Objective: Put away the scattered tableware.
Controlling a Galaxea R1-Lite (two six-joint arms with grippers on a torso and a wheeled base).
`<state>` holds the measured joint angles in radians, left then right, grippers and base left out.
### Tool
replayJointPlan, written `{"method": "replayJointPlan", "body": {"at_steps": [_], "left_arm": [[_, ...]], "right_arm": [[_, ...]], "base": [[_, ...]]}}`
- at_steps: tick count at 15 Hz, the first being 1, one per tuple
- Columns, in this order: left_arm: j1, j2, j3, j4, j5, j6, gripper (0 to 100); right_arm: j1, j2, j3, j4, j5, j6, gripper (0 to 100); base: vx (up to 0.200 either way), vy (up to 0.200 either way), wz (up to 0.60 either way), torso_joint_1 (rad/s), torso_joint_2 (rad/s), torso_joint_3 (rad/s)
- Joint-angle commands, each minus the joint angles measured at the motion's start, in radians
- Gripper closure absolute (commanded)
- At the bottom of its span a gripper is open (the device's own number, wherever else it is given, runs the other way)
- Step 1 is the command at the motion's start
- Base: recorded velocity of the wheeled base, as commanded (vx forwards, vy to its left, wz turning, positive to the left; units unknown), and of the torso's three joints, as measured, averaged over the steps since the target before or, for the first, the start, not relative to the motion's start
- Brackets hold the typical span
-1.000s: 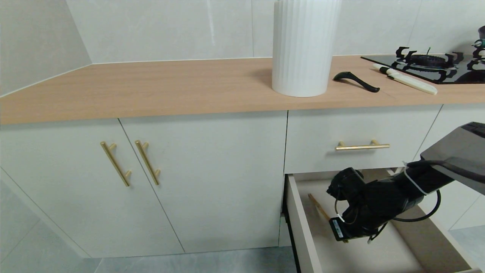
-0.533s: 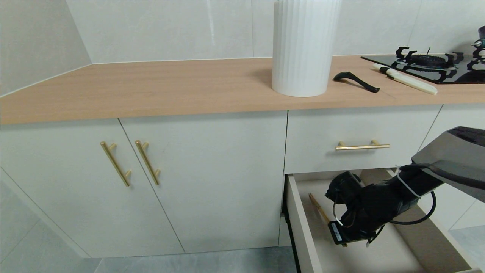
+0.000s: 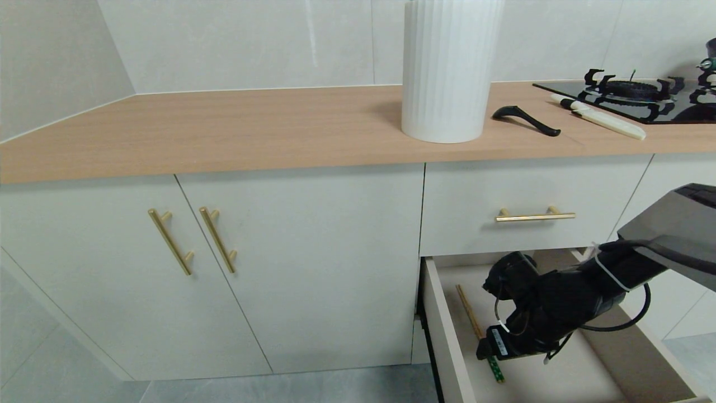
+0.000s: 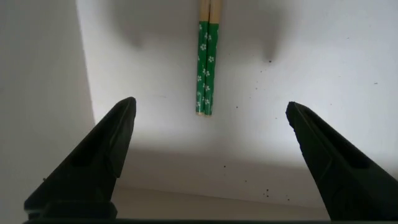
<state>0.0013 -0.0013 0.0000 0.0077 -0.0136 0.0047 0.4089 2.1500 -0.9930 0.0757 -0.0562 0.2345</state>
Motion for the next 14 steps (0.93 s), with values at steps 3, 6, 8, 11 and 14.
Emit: {"method": "replayJointPlan", "body": {"at_steps": [3, 6, 8, 11, 14], "left_arm": [[0.0, 0.001, 0.0, 0.0, 0.0, 0.0, 0], [0.0, 0.001, 0.0, 0.0, 0.0, 0.0, 0], [0.0, 0.001, 0.0, 0.0, 0.0, 0.0, 0], [0.0, 0.001, 0.0, 0.0, 0.0, 0.0, 0], [0.0, 0.001, 0.0, 0.0, 0.0, 0.0, 0]], "right_arm": [[-0.076, -0.311, 0.034, 0.009, -0.001, -0.015, 0], [-0.206, -0.478, 0.088, 0.001, 0.009, -0.201, 0], [-0.234, -0.521, 0.089, 0.001, 0.004, -0.21, 0], [-0.266, -0.578, 0.096, 0.001, 0.009, -0.244, 0], [-0.268, -0.608, 0.112, 0.001, 0.01, -0.268, 0]], "base": [[0.0, 0.0, 0.0, 0.0, 0.0, 0.0], [0.0, 0.0, 0.0, 0.0, 0.0, 0.0], [0.0, 0.0, 0.0, 0.0, 0.0, 0.0], [0.0, 0.0, 0.0, 0.0, 0.0, 0.0], [0.0, 0.0, 0.0, 0.019, -0.06, -0.046]]}}
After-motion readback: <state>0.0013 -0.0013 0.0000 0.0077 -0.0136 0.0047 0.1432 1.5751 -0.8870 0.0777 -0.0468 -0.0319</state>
